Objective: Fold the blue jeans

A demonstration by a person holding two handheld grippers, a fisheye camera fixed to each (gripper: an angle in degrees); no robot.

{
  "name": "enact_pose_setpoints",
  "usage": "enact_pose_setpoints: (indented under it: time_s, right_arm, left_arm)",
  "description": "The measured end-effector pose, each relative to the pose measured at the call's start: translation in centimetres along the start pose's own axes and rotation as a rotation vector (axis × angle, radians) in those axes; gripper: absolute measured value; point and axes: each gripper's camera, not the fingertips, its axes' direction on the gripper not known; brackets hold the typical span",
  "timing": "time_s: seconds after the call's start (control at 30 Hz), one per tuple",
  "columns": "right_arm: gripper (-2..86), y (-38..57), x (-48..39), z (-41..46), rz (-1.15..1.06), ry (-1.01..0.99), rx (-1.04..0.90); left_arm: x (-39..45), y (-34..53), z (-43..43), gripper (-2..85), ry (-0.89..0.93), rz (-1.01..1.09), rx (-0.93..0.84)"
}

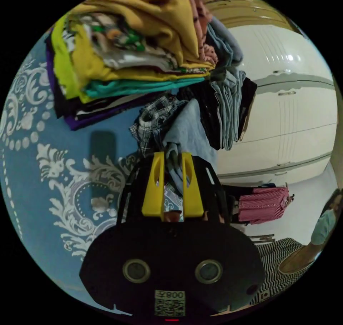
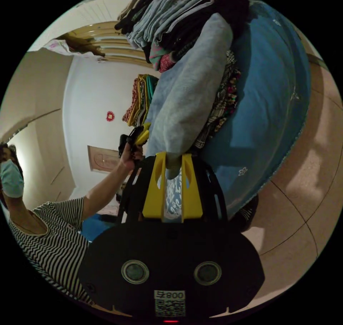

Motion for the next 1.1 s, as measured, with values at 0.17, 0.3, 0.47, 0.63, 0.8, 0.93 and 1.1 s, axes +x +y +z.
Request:
enact_pose_setpoints:
  time_s: [0.17, 0.3, 0.47, 0.63, 0.8, 0.93, 1.1]
  right_arm:
    - [6.1, 0.6, -1.7, -5.1, 0.053, -0.017, 0.105]
    - [2.3, 0.1, -6.6, -8.2, -0.075, 0.057, 0.172]
    - [0.6, -2.5, -14.1, -5.0, -0.347, 0.437, -0.016]
    - [0.3, -1.7, -18.5, -1.1, -0.518, 0.758, -0.100]
    - [0.2, 0.0, -22.0, -2.6, -0.528, 0.753, -0.033]
    - [0.4, 0.1, -24.9, -4.8, -0.473, 0.679, -0.097]
    - [1.5, 0.1, -31.2, -11.4, -0.522, 0.625, 0.096]
  left_arm:
    - [0.4, -0.3, 2.5, 5.0, -0.012, 0.044, 0.126]
    - [2.4, -1.5, 7.4, 1.7, -0.066, 0.177, 0.113]
    - [3.3, -3.3, 16.9, 0.5, -0.464, 0.254, -0.137]
    - [3.8, -2.4, 23.3, 0.2, -0.775, 0.325, -0.191]
    - [3.6, -2.4, 24.4, 0.1, -0.751, 0.335, -0.215]
    - [3.5, -1.4, 21.5, 0.1, -0.406, 0.341, -0.125]
    - [4.7, 1.6, 17.4, 0.3, -0.187, 0.394, 0.000]
